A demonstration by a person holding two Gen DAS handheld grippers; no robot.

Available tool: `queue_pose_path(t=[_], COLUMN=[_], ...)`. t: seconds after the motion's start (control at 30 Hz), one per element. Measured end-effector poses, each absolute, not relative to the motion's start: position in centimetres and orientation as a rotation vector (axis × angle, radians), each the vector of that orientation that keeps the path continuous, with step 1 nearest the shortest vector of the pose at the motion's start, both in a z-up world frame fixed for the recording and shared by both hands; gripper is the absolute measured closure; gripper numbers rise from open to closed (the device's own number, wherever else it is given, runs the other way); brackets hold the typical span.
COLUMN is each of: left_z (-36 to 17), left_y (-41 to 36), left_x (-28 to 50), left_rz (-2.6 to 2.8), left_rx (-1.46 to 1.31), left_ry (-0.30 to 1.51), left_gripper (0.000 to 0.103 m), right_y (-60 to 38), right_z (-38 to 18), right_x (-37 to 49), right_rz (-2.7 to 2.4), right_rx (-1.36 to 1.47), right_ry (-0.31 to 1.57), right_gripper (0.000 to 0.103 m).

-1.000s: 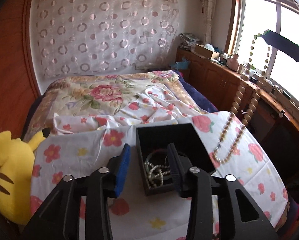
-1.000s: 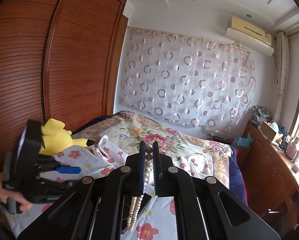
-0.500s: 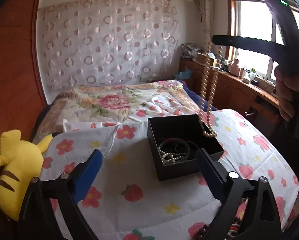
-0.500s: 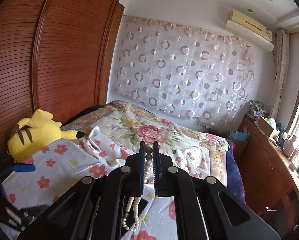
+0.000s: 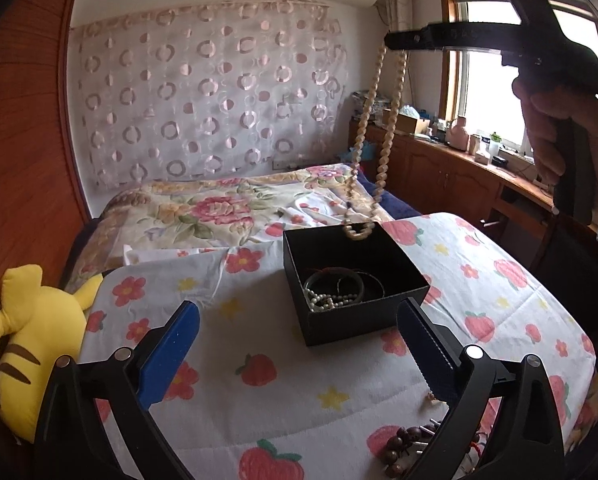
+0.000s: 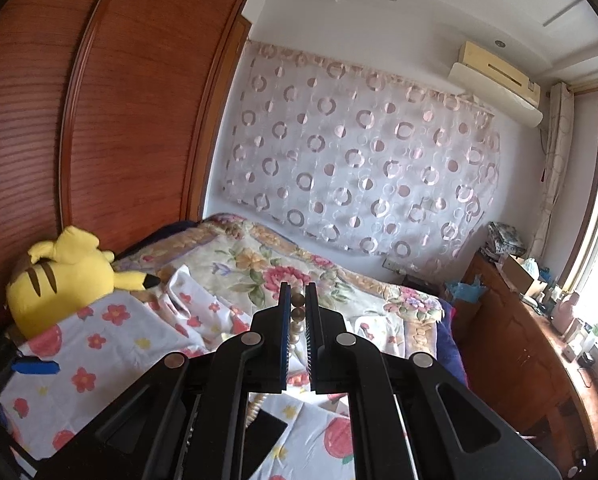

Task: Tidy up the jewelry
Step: 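Lower the white pearl necklace into the black box and open the right gripper, then return the right gripper to the pile and grasp the green pendant earring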

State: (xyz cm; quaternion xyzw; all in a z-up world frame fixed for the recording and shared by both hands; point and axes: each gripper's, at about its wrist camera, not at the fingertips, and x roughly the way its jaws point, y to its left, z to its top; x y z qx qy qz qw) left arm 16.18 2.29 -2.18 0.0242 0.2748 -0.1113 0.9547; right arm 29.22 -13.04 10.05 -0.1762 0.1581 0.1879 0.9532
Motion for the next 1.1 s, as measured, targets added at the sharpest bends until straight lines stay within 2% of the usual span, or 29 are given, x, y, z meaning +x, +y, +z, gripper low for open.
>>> queue_pose_path(t=[0.57,0.6,0.7,0.93,1.1], left_z=[-4.0,-4.2,-4.6,-5.6,-6.7], left_y=[2.5,2.5,2.6,2.6,2.4], left_x=[14.3,14.2,13.8,12.5,11.0], left_rz=[-0.221,-0.222,-0.223,-0.227,-0.229], left_rx=[0.023,0.017,0.002,-0.022,-0.017], left_ry=[0.579,0.583,0.593,0.617,0.643], left_gripper=[0.008,0.008,0.008,0.008,0.008], right_y=[-13.3,-13.5,-14.5,-16.2,-17.4], right_z=[0.8,0.6,0.0,-1.8,-5.2], right_x=[31.4,31.4,30.8,26.2,22.1], right_rz=[0.388,0.393,0.411,0.512,0.571], right_rx=[-0.392,-0.383,-0.346,-0.315,-0.308], right_ry=[0.536,0.545,0.566,0.597,0.664], right_gripper=[0.094,0.091,0.072,0.071,0.071])
